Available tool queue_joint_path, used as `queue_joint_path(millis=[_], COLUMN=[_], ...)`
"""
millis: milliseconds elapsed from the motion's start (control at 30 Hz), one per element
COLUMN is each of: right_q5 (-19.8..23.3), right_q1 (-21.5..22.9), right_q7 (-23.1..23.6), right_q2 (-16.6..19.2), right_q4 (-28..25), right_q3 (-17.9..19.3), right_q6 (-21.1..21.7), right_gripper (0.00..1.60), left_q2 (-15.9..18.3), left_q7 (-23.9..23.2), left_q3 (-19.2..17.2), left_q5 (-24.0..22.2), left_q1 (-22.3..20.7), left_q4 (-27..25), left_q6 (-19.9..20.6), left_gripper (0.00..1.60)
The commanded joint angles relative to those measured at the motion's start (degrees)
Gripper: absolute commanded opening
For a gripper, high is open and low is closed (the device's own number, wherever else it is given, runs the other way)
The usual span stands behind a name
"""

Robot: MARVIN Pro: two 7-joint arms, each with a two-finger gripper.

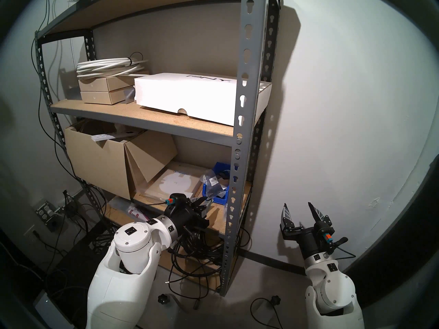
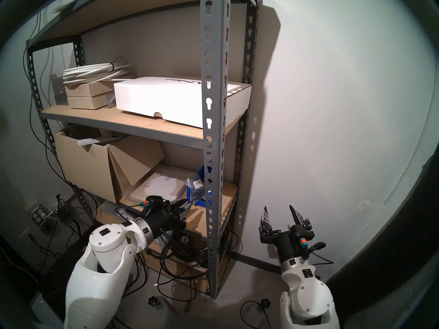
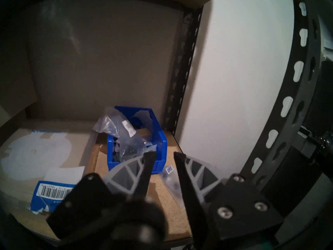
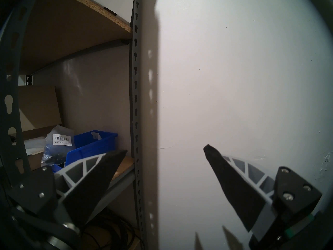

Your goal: Organize the rack shelf by putting things into a case

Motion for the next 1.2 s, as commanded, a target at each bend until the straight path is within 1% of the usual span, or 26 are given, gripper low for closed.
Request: queue_joint_path(millis=[0,167,267,300,333,467,500,533,567,633,667,700,733,1167], right_q5=[0.08,0.08,0.08,0.08,0.08,0.08,0.08,0.08,0.08,0.08,0.08,0.08,0.08,0.08], right_q1=[0.10,0.10,0.10,0.11,0.11,0.11,0.11,0.11,0.11,0.11,0.11,0.11,0.10,0.10], right_q7=[-0.05,-0.05,-0.05,-0.05,-0.05,-0.05,-0.05,-0.05,-0.05,-0.05,-0.05,-0.05,-0.05,-0.05], right_q2=[-0.10,-0.10,-0.10,-0.10,-0.09,-0.09,-0.09,-0.09,-0.09,-0.09,-0.09,-0.09,-0.09,-0.10], right_q4=[-1.22,-1.22,-1.22,-1.21,-1.21,-1.20,-1.20,-1.20,-1.20,-1.21,-1.21,-1.21,-1.22,-1.23], right_q3=[-0.06,-0.06,-0.06,-0.06,-0.06,-0.06,-0.06,-0.06,-0.06,-0.06,-0.06,-0.06,-0.06,-0.06], right_q6=[-0.17,-0.18,-0.18,-0.18,-0.18,-0.19,-0.19,-0.19,-0.19,-0.19,-0.18,-0.18,-0.18,-0.17], right_gripper=[1.60,1.60,1.60,1.60,1.60,1.60,1.60,1.60,1.60,1.60,1.60,1.60,1.60,1.60], left_q2=[0.80,0.76,0.88,1.27,1.09,1.13,1.22,1.26,1.65,1.68,1.73,1.77,1.76,1.80], left_q7=[-1.83,-2.52,-3.64,-4.31,-4.21,-4.57,-4.64,-4.68,-4.94,-4.91,-4.97,-5.02,-5.05,-5.93], left_q3=[-0.04,0.41,0.68,0.86,0.82,0.87,0.89,0.86,0.99,0.90,0.88,0.84,0.80,0.77], left_q5=[-0.55,-0.48,-1.07,-1.19,-1.30,-1.52,-1.46,-1.51,-1.36,-1.33,-1.37,-1.41,-1.50,-2.19], left_q1=[-1.30,-2.19,-3.15,-3.57,-3.63,-4.00,-4.06,-4.10,-4.30,-4.25,-4.24,-4.21,-4.18,-3.96], left_q4=[1.72,3.95,5.66,6.06,6.23,6.73,6.73,6.71,6.69,6.74,6.77,6.79,6.80,7.45], left_q6=[-1.16,-1.87,-2.18,-2.01,-2.02,-2.49,-2.65,-2.63,-2.33,-2.62,-2.62,-2.64,-2.61,-2.31], left_gripper=[0.78,0.79,0.83,0.87,1.05,1.07,1.09,1.15,1.30,1.36,1.44,1.57,1.60,1.60])
